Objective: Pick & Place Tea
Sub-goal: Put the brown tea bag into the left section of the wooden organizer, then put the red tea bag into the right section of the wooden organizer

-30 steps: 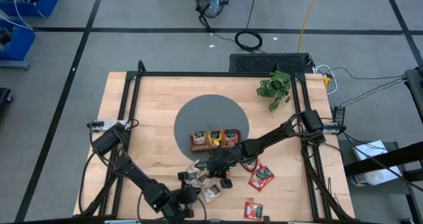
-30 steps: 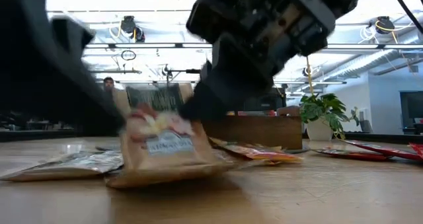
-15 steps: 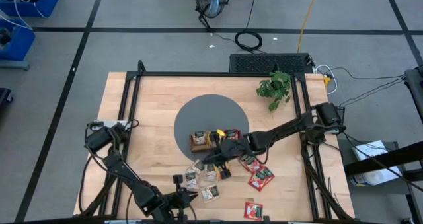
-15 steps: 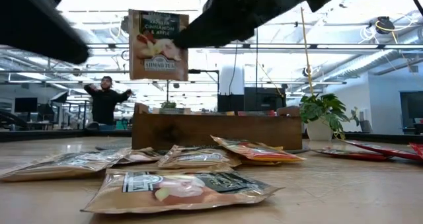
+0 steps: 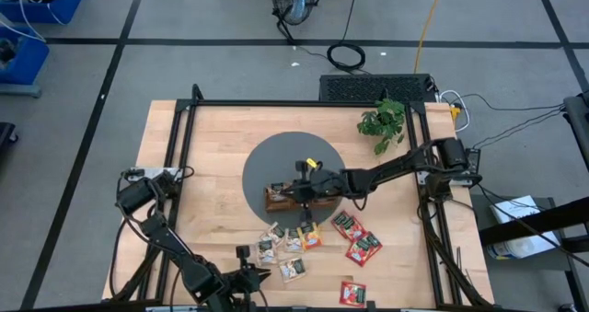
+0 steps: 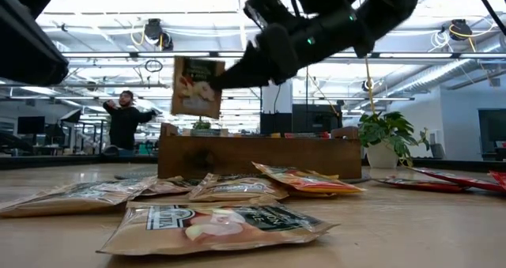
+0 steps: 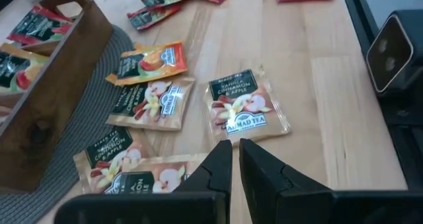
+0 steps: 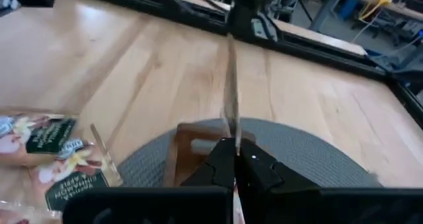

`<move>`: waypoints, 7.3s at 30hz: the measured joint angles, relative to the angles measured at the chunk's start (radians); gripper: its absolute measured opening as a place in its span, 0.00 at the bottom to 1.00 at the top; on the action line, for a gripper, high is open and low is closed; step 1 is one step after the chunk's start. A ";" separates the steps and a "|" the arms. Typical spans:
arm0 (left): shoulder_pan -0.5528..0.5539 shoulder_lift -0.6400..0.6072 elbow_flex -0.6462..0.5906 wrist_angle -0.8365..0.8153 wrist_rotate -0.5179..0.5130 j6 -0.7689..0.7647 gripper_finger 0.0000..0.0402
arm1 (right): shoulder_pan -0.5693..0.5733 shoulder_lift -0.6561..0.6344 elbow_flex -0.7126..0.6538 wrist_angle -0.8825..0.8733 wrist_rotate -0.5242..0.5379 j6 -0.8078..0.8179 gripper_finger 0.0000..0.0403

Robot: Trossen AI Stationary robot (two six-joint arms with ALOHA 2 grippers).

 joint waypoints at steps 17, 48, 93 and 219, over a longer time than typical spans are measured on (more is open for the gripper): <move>0.026 0.000 0.000 0.001 0.000 -0.001 0.09 | -0.039 0.002 -0.052 0.016 -0.132 0.082 0.00; 0.059 0.000 0.000 0.004 0.004 0.000 0.09 | -0.077 0.080 -0.045 0.031 -0.132 0.166 0.09; 0.342 0.050 0.001 0.697 0.376 0.603 0.09 | 0.498 -0.942 -0.882 0.070 0.156 0.316 0.00; 0.595 0.537 0.667 0.321 0.823 0.709 0.09 | 0.804 -0.670 -0.706 -0.475 0.238 1.587 0.29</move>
